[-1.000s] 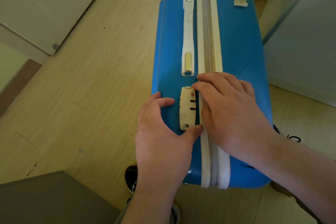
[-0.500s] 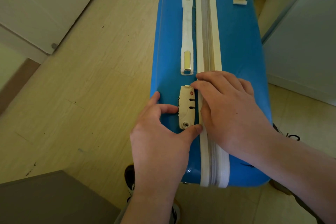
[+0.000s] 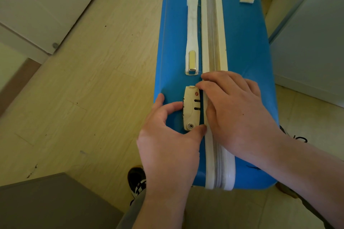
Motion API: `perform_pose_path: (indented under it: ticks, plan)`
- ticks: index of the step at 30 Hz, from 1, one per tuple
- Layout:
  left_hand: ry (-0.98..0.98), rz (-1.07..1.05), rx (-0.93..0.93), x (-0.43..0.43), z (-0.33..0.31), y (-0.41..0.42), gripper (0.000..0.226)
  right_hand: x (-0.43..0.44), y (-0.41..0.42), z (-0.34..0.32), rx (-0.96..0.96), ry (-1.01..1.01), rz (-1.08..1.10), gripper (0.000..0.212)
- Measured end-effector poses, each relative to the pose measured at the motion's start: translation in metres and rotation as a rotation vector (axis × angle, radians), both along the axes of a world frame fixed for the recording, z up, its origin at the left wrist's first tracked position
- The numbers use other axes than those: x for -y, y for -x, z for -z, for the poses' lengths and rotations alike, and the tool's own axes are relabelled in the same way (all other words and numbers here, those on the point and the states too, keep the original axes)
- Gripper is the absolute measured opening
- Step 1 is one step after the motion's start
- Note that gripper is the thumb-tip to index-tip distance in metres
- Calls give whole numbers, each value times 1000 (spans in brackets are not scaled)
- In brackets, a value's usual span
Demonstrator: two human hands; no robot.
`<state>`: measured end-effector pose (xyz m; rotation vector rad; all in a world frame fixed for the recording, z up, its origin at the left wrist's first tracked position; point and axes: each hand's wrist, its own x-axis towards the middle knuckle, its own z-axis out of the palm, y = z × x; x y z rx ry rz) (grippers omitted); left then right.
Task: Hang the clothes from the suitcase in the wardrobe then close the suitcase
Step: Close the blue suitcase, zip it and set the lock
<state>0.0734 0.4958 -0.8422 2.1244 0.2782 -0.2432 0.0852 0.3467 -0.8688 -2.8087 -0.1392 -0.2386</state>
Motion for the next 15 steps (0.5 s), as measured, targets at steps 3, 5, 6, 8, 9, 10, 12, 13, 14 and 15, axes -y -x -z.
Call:
perform_pose_path:
  ticks: [3, 5, 6, 8, 9, 10, 12, 13, 14, 15]
  plan:
    - [-4, -10, 1, 0, 0, -1, 66, 1, 1, 0, -9, -3, -2, 44]
    - [-13, -6, -14, -1, -2, -2, 63, 2, 1, 0, -11, 0, -1, 44]
    - [-22, -3, -24, -2, -2, -2, 60, 2, 1, 0, -11, 5, -3, 43]
    - [-39, 1, -35, -3, -3, -3, 54, 2, 0, 0, -17, 5, -6, 42]
    - [-46, 3, -37, -3, -3, -3, 52, 1, 0, 0, -17, 4, -3, 42]
    - [-50, 5, -36, -2, -3, -3, 51, 1, 0, 0, -16, 4, 3, 42]
    - [-51, 12, -33, -1, -3, -3, 49, 0, 0, -1, -20, 4, 8, 44]
    - [-51, 14, -33, -1, -3, -4, 48, 0, 0, -1, -21, 3, 5, 44]
    - [-50, 15, -36, -1, -3, -4, 47, 0, 0, -1, -22, 2, 2, 45]
    - [-50, 14, -39, -1, -3, -4, 46, 0, 0, -2, -23, 0, 0, 46]
